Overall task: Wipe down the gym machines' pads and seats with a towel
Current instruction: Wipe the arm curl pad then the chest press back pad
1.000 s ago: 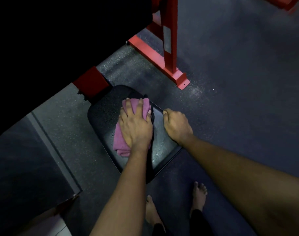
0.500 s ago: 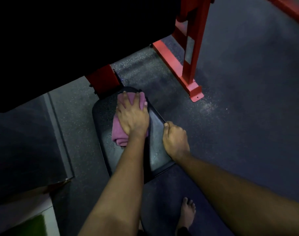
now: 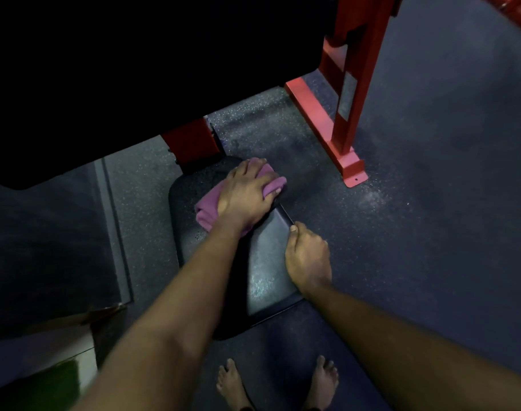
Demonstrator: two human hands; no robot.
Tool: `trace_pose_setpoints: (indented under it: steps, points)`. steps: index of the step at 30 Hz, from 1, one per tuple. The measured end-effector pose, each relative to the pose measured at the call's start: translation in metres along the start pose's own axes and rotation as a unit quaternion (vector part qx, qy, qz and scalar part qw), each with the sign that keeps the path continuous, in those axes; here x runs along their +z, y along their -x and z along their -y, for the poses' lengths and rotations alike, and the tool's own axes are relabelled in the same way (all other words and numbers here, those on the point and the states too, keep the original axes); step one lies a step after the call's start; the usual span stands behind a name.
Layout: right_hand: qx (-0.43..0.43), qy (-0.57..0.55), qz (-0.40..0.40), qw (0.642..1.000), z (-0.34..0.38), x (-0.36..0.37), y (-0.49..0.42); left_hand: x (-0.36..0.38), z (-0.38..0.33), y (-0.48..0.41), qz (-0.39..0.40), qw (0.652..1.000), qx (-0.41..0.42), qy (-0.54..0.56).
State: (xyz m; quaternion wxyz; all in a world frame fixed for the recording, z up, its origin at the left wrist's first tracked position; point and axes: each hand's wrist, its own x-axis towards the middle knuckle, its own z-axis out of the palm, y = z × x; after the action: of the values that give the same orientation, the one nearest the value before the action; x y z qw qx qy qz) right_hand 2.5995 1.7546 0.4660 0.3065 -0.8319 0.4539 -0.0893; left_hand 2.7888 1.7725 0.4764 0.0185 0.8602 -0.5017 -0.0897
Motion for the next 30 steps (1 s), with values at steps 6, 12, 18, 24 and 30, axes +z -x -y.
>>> trace_pose_setpoints:
  steps: [6, 12, 18, 24, 30]
  points:
    - [-0.002, -0.001, 0.004, 1.0, 0.003, -0.003, 0.0, 0.007, -0.051, 0.087, -0.086, 0.987, -0.13, 0.048]
    - [0.011, 0.001, 0.017, 1.0, 0.004, -0.004, 0.001, 0.002, -0.008, 0.077, -0.056, 0.98, -0.186, 0.04]
    - [0.016, -0.012, 0.013, 1.0, 0.003, -0.005, 0.002, 0.011, -0.068, 0.131, -0.094, 0.922, -0.371, 0.058]
    - [0.026, -0.057, 0.021, 0.998, 0.001, -0.006, 0.003, 0.014, -0.069, 0.178, -0.064, 0.958, -0.273, 0.052]
    - [0.001, -0.085, 0.046, 0.995, -0.005, -0.005, 0.004, 0.013, -0.041, 0.141, -0.09, 0.894, -0.433, 0.077]
